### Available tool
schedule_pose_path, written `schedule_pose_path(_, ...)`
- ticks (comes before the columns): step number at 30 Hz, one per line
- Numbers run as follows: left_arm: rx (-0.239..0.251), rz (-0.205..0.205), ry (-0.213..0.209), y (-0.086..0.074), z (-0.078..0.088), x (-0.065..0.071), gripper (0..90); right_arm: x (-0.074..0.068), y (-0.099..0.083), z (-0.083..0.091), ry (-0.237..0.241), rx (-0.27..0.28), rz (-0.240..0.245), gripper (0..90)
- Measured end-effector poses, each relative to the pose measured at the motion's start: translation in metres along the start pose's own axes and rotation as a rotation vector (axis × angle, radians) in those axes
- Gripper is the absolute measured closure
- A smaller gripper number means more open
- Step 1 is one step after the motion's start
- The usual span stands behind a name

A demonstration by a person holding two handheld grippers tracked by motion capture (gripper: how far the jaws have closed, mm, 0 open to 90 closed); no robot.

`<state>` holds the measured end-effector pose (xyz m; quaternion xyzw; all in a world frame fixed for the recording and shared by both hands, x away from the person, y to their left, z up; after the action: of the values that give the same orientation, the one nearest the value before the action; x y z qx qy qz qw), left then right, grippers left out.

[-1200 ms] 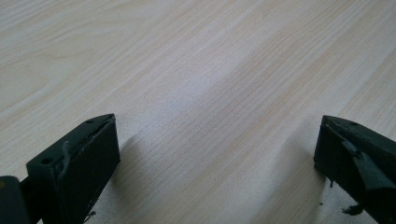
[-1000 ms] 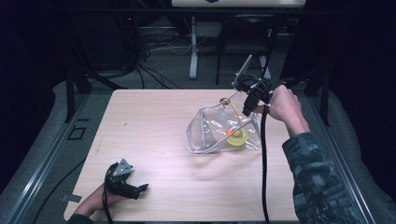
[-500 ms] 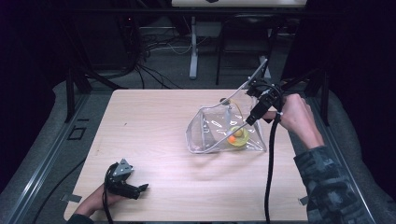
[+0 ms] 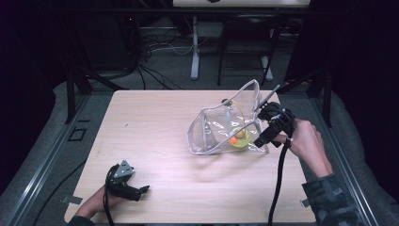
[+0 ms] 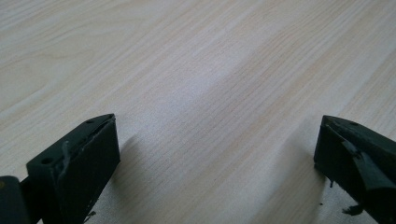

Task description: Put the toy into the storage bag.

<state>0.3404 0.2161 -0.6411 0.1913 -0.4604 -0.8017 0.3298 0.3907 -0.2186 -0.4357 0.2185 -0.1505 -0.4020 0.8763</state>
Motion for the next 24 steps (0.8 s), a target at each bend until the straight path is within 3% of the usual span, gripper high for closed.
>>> schedule_pose_path(10,-0.001,-0.005,-0.001,0.0,0.0,0.0,0.1,-0.018,-0.051,-0.032,0.052,-0.031,-0.037,9.7)
schedule_pose_path(13,-0.001,-0.004,-0.001,0.0,0.0,0.0,0.1,-0.024,-0.064,-0.045,0.053,-0.024,-0.06,10.0)
schedule_pose_path(21,-0.001,-0.005,-0.001,0.0,0.0,0.0,0.1,-0.031,-0.093,-0.072,0.067,-0.066,-0.074,10.5)
schedule_pose_path(23,0.0,-0.002,-0.002,0.0,0.0,0.0,0.0,-0.032,-0.099,-0.077,0.065,-0.098,-0.055,10.6)
schedule_pose_path(24,0.0,-0.001,-0.002,0.0,0.0,0.0,0.0,-0.035,-0.101,-0.081,0.062,-0.078,-0.072,10.6)
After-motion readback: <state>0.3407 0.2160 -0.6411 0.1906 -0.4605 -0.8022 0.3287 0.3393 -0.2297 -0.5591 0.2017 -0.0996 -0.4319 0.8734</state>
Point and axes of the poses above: each handheld gripper's, and its own axes: z roughly backward along the jaws, y roughly out of its top, x roughly to its right, the point moved 7 cm from there along -z, roughly forward along the jaws, and after that the axes turned 15 degrees about x, right-handed, at the moved point
